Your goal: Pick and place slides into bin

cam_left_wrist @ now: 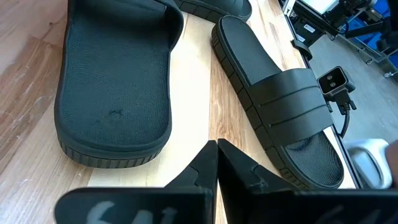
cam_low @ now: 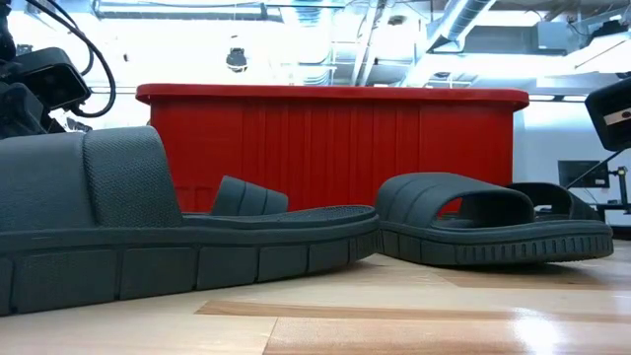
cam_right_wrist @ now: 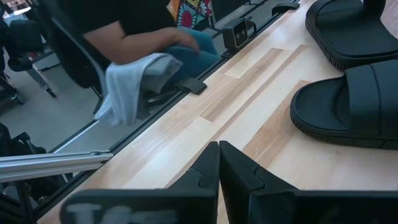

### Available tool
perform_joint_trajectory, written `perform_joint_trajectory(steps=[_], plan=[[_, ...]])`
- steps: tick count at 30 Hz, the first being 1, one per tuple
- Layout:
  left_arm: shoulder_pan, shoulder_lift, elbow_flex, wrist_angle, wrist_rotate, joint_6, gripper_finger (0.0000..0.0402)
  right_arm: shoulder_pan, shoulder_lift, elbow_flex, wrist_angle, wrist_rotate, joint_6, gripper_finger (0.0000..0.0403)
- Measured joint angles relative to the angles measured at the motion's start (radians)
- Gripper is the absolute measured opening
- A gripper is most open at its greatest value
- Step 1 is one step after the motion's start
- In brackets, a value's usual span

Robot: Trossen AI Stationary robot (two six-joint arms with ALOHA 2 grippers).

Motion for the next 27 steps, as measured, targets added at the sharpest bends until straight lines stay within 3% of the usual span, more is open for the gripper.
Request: perform_joint_trajectory(steps=[22,27], plan=[[0.000,0.000,0.000,0.009,-0.132,-0.060,0.0000,0.000,0.000,0.000,0.000,0.000,0.000,0.0000],[-0.005,0.001,-0.003,0.035,-0.121,-0.048,0.0000,0.000,0.000,0.000,0.000,0.000,0.000,0.0000]])
